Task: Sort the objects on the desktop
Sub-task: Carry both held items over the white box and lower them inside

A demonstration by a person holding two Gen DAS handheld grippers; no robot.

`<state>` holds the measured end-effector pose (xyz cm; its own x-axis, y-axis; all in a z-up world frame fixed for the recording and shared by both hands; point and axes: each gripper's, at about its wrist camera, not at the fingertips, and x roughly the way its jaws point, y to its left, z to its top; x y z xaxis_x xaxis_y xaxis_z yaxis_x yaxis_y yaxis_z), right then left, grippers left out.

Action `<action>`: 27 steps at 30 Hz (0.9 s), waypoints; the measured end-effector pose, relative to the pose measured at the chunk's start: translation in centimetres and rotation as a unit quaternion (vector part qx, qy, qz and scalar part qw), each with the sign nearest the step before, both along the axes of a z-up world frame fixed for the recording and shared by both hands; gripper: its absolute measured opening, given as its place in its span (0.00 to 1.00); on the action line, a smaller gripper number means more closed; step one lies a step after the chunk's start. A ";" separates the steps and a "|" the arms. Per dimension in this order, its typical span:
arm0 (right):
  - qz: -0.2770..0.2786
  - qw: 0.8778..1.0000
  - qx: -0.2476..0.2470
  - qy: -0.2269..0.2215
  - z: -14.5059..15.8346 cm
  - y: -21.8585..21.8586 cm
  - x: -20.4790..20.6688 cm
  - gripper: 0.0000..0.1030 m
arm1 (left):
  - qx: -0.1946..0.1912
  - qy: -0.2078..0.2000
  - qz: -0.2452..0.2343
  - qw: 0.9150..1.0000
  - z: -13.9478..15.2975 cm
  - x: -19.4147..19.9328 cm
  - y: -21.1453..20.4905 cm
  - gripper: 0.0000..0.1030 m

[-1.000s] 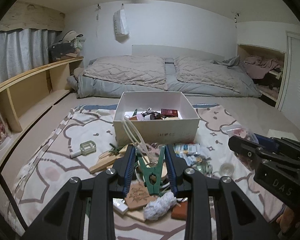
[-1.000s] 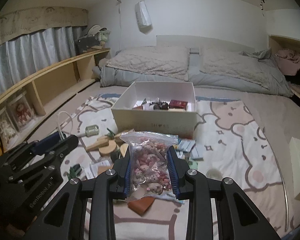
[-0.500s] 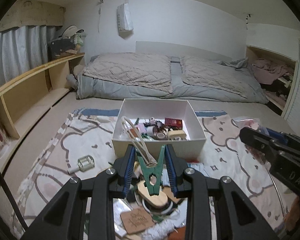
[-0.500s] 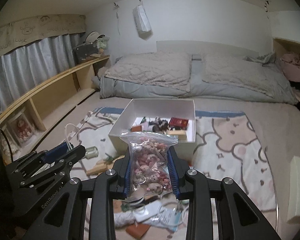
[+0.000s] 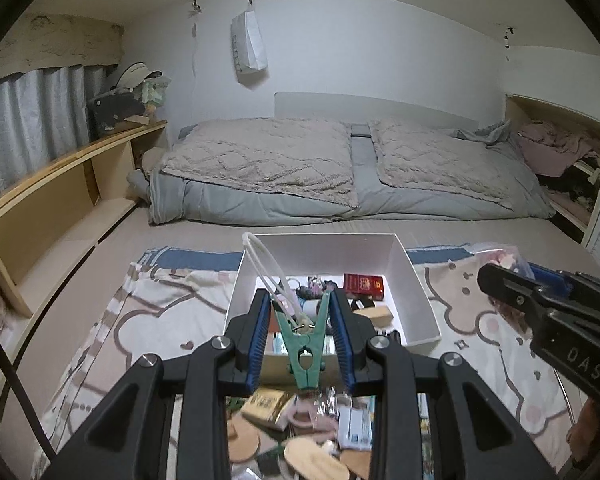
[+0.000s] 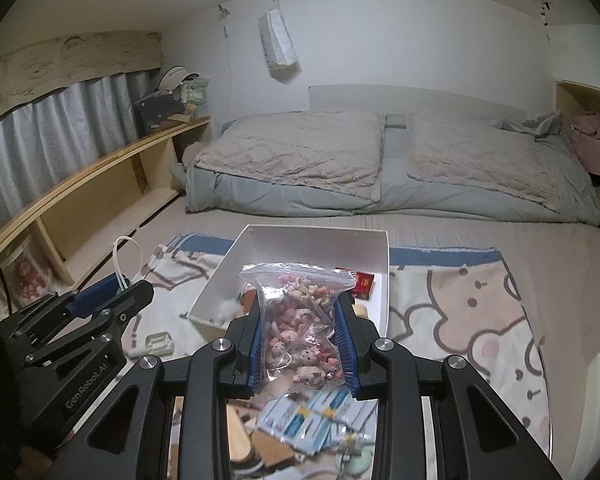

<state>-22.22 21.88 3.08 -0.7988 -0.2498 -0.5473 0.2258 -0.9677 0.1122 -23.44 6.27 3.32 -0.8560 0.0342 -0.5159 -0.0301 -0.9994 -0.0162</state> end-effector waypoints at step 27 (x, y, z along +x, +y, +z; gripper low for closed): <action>-0.020 0.999 0.017 -0.047 -6.6 -0.5 -16.1 0.31 | 0.016 -0.022 -0.015 1.000 -4.6 -17.2 -2.8 0.29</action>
<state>-38.31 21.41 -3.51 -0.7529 -0.1976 -0.6278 0.1760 -0.9796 0.0972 -40.60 3.51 -1.32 -0.8309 0.0764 -0.5512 -0.0579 -0.9970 -0.0508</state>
